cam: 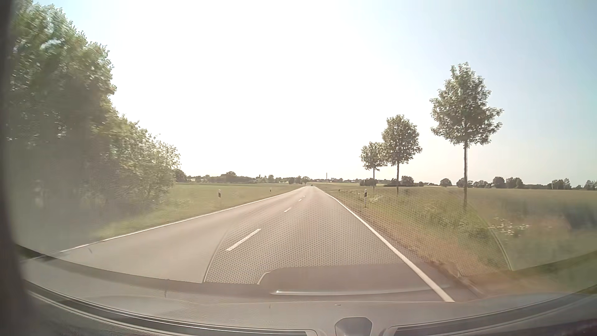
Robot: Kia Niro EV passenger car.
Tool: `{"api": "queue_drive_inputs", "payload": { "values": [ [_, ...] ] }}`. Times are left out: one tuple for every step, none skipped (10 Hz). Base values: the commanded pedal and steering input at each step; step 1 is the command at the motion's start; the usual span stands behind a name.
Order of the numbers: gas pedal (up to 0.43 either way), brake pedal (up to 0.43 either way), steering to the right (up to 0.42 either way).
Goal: Follow the waypoints while adhering to traffic rules and regulations
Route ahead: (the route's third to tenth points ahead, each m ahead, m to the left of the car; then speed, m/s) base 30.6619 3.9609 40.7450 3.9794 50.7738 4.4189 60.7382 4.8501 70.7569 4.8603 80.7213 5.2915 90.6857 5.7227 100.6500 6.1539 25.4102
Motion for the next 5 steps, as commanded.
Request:
{"api": "queue_drive_inputs", "payload": {
  "values": [
    [0.280, 0.006, 0.000],
    [0.280, 0.006, -0.001],
    [0.280, 0.006, -0.001],
    [0.280, 0.006, 0.000],
    [0.280, 0.006, 0.000]
  ]
}}
